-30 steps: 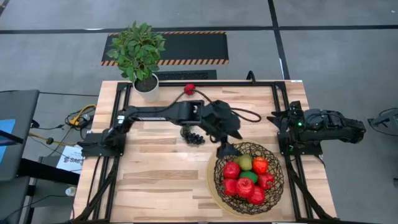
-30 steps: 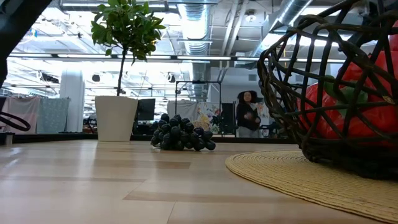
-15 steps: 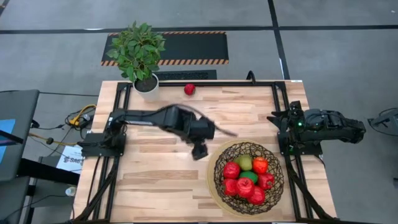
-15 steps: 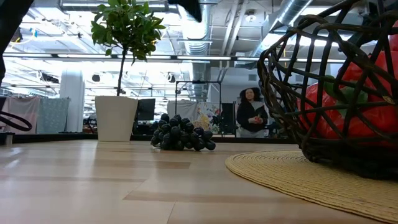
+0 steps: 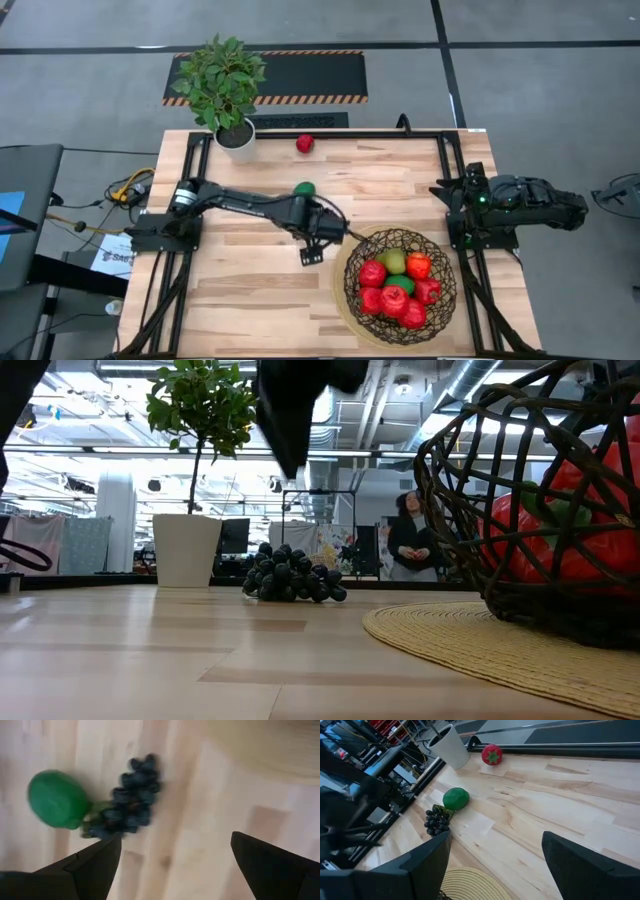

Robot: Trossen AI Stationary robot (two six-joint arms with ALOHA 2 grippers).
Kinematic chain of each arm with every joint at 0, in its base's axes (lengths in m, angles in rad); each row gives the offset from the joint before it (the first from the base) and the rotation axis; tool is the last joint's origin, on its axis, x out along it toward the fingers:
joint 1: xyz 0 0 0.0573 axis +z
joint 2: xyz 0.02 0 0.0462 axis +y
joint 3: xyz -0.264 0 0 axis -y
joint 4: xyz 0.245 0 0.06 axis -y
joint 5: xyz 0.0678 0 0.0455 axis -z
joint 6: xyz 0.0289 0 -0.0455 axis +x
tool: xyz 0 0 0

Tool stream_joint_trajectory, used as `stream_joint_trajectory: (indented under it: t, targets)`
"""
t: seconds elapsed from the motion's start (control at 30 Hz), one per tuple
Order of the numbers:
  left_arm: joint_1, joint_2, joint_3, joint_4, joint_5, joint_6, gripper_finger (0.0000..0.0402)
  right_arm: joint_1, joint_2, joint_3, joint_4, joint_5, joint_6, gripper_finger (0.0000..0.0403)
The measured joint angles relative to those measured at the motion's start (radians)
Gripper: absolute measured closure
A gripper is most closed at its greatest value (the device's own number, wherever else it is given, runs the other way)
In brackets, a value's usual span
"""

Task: Build produce basket
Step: Put the green lime into the black wire basket

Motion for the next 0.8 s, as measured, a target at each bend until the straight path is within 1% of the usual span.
stream_joint_trajectory:
  t: [0.13, 0.2, 0.33, 0.43, 0.5, 0.57, 0.67, 0.8]
  targets:
    - [0.081, -0.002, -0.060, 0.084, -0.002, 0.063, 0.0040, 0.000, 0.000, 0.000, 0.000, 0.000, 0.000, 0.0069]
    - [0.126, 0.000, -0.065, 0.100, -0.004, 0.093, 0.0040, 0.000, 0.000, 0.000, 0.000, 0.000, 0.000, 0.0069]
    - [0.227, -0.001, -0.063, 0.181, -0.010, 0.136, 0.0040, 0.000, 0.000, 0.000, 0.000, 0.000, -0.004, 0.0069]
    - [0.305, 0.003, -0.063, 0.194, -0.048, 0.149, 0.0040, 0.000, 0.000, 0.000, 0.000, 0.000, -0.004, 0.0069]
    - [0.348, 0.004, -0.084, 0.204, -0.073, 0.160, 0.0040, 0.000, 0.000, 0.000, 0.000, 0.000, -0.004, 0.0069]
    - [0.387, 0.006, -0.127, 0.249, -0.048, 0.156, 0.0040, 0.000, 0.000, 0.000, 0.000, 0.000, -0.004, 0.0069]
    - [0.423, 0.008, -0.175, 0.254, 0.028, 0.145, 0.0040, 0.000, 0.000, 0.000, 0.000, 0.000, -0.005, 0.0069]
    - [0.430, 0.008, -0.245, 0.282, 0.047, 0.145, 0.0040, 0.000, 0.000, 0.000, 0.000, 0.000, -0.005, 0.0069]
